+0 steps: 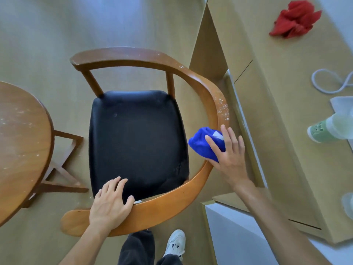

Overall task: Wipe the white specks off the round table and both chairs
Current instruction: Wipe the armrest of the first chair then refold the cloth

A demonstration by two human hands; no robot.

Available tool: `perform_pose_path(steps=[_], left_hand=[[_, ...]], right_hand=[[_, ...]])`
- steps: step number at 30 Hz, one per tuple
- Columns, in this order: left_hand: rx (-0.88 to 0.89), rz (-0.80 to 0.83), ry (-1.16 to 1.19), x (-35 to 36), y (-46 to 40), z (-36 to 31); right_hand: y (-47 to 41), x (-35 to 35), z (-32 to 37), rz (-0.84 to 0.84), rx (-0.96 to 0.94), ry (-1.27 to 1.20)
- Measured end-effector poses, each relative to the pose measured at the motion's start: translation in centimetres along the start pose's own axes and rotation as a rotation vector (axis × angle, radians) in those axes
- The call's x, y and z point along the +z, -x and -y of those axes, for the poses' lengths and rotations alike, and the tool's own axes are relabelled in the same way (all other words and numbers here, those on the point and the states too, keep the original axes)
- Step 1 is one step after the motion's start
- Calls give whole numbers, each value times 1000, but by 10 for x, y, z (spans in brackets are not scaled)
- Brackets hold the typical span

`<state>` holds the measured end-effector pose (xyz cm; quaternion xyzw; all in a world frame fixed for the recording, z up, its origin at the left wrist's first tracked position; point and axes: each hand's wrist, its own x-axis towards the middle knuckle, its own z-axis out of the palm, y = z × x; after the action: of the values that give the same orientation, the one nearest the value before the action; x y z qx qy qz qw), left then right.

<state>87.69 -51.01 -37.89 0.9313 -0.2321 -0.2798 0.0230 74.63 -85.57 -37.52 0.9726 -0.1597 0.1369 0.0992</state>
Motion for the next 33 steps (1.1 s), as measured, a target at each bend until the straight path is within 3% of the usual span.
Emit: perform_pose_path(steps=[3, 6, 11, 14, 16, 21, 24, 28, 33], left_hand=[[-78, 64, 73, -8, -16, -13], [47, -4, 43, -16, -46, -53], [697, -354, 107, -63, -83, -163], [1130, -446, -74, -83, -92, -211], [1331, -450, -246, -83, -101, -228], [1441, -415, -504, -88, -150, -246], [1517, -446, -612, -94, -168, -261], [1594, -527, -594, -99, -171, -284], [1663, -424, -469, -92, -177, -301]], right_hand=[[12, -10, 37, 45, 544, -66], [0, -6, 68, 44, 748, -215], [-15, -8, 73, -9, 820, -421], [-24, -5, 59, -15, 762, -451], [-33, -5, 47, 0, 800, -395], [-41, -15, 37, -144, 1068, -697], [-31, -8, 68, -204, 1311, -623], [-48, 9, 82, -178, 1324, -807], [-48, 31, 77, -86, 1346, -617]])
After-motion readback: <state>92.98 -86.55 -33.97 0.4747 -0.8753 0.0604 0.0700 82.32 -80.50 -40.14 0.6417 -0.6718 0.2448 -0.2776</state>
